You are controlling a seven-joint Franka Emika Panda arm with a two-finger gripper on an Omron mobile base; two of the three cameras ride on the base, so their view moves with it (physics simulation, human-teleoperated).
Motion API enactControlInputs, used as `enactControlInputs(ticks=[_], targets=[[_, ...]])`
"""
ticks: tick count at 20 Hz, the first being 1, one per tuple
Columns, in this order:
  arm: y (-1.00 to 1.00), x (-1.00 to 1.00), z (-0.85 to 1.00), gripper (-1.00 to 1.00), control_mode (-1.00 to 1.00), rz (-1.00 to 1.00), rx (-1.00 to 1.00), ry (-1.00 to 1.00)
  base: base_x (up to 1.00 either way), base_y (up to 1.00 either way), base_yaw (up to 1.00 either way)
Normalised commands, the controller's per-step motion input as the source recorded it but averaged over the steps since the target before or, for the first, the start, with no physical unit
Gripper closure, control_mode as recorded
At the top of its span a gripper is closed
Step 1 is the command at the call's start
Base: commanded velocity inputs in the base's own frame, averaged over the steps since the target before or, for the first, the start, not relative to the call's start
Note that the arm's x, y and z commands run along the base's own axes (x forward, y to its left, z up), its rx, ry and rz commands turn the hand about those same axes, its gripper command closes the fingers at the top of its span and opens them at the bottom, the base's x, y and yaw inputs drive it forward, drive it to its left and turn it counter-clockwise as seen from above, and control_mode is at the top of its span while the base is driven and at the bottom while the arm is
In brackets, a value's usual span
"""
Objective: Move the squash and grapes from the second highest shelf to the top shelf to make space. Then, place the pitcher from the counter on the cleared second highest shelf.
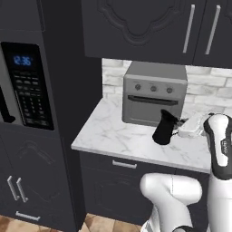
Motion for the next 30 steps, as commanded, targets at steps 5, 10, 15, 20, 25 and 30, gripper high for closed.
enactControlInputs(ticks=[5,10,15,20,25,30], targets=[[0.68,0.00,0.81,1.00,-1.00,-0.37,0.09,0.20,0.00,0.00,0.00],[0.49,0.00,0.91,1.00,-1.00,-0.22,0.00,0.18,0.00,0.00,0.00],[0.06,-0.25,0.56,1.00,-1.00,-0.22,0.00,0.21,0.00,0.00,0.00],[-0.04,-0.34,0.06,1.00,-1.00,-0.18,0.00,0.02,0.00,0.00,0.00],[-0.02,-0.14,0.00,1.00,-1.00,-0.11,-0.02,0.00,0.00,0.00,0.00],[0.00,0.00,0.00,1.00,-1.00,-0.02,-0.01,0.00,0.00,0.00,0.00]])
